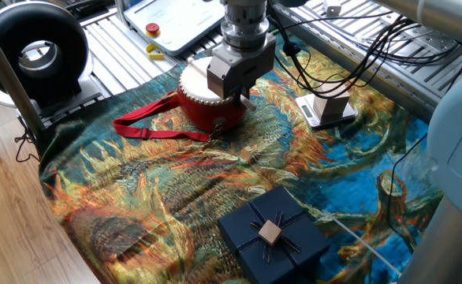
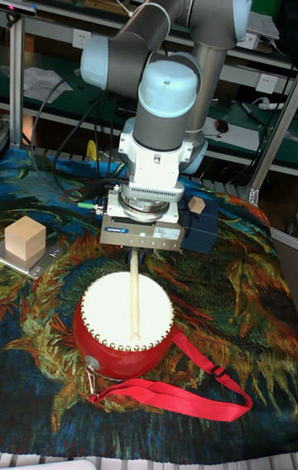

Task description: Play the drum

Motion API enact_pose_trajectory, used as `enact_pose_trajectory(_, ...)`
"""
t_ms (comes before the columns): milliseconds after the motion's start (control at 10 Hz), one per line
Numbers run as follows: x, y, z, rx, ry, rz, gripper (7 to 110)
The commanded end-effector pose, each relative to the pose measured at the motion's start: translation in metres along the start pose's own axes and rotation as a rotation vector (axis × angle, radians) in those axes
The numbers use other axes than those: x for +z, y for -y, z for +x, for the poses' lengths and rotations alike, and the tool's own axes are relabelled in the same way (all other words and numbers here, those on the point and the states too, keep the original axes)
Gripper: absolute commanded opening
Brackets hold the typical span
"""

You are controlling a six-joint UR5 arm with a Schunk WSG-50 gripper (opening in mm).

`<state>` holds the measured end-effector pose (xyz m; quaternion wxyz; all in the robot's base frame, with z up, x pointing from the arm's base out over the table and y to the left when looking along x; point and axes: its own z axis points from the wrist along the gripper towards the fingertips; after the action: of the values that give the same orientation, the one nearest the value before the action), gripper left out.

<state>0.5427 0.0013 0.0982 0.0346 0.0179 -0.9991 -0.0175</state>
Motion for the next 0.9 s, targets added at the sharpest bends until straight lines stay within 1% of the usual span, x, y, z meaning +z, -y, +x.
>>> enact_pose_trajectory(0, -0.011, -0.004, 0.002, -0.007, 0.005, -0.024, 22)
enact_pose_trajectory(300, -0.013, -0.004, 0.000, -0.015, 0.018, -0.023, 22)
enact_pose_trajectory(500, -0.015, -0.003, 0.002, -0.013, 0.016, -0.019, 22)
enact_pose_trajectory(600, -0.020, -0.002, 0.004, -0.011, 0.014, -0.009, 22)
enact_pose_trajectory(800, -0.034, 0.004, 0.009, 0.005, 0.006, 0.015, 22)
